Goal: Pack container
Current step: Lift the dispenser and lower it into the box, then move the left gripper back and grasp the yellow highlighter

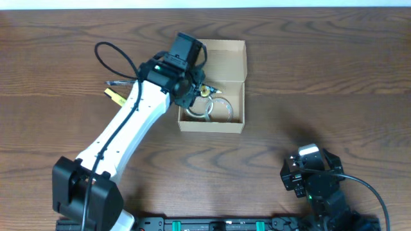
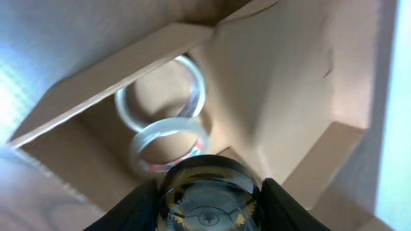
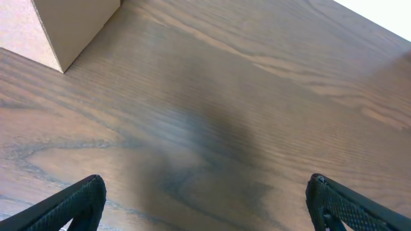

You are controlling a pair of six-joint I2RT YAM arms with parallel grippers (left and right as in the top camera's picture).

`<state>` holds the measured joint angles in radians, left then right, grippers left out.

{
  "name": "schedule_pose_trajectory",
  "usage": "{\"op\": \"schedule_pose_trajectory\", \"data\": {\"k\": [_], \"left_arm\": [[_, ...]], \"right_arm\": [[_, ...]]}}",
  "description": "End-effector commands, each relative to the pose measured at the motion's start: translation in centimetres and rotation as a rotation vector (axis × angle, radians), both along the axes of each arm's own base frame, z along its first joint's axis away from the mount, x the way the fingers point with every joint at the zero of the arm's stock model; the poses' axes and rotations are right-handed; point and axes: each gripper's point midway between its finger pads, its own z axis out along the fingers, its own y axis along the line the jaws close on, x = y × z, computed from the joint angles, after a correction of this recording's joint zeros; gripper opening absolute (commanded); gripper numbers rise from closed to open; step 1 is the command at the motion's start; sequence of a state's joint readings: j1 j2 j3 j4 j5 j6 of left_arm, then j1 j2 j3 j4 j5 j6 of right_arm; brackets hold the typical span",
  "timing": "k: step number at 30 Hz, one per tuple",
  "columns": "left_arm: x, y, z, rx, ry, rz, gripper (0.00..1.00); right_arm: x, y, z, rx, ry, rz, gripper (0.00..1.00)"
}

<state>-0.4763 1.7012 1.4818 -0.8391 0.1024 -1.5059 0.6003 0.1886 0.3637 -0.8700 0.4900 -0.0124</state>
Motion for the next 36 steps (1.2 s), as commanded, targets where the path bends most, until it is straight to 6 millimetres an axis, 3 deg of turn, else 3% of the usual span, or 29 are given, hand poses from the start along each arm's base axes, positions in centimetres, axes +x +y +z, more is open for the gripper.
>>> {"op": "schedule_pose_trajectory", "data": {"k": [1, 12, 19, 24, 32, 36], "left_arm": [[-0.5, -0.9, -0.4, 0.014, 0.025, -0.042, 0.34], [-1.0, -2.5, -6.1, 0.063, 0.158, -0.076, 0.33], [0.0, -3.1, -9.6, 0.079, 0.187, -0.068, 0.35], [0.0, -2.9, -10.1, 0.092, 0.195, -0.065, 0.53], [0.3, -2.6, -10.2, 0.112, 0.182, -0.057, 0.6], [1.9, -3.6, -8.9, 0.063, 0.104, -0.06, 0.62]], "right_arm": [[0.1, -0.3, 0.1, -0.011, -0.008, -0.007, 0.99], [0.1, -0.3, 0.1, -0.011, -0.008, -0.007, 0.99], [0.1, -0.3, 0.1, -0.011, -0.008, -0.007, 0.99], [0.1, -0.3, 0.1, -0.011, -0.008, -0.007, 0.99], [0.1, -0.3, 0.1, -0.011, -0.008, -0.007, 0.99], [0.1, -0.3, 0.1, -0.011, -0.008, -0.007, 0.99]]}}
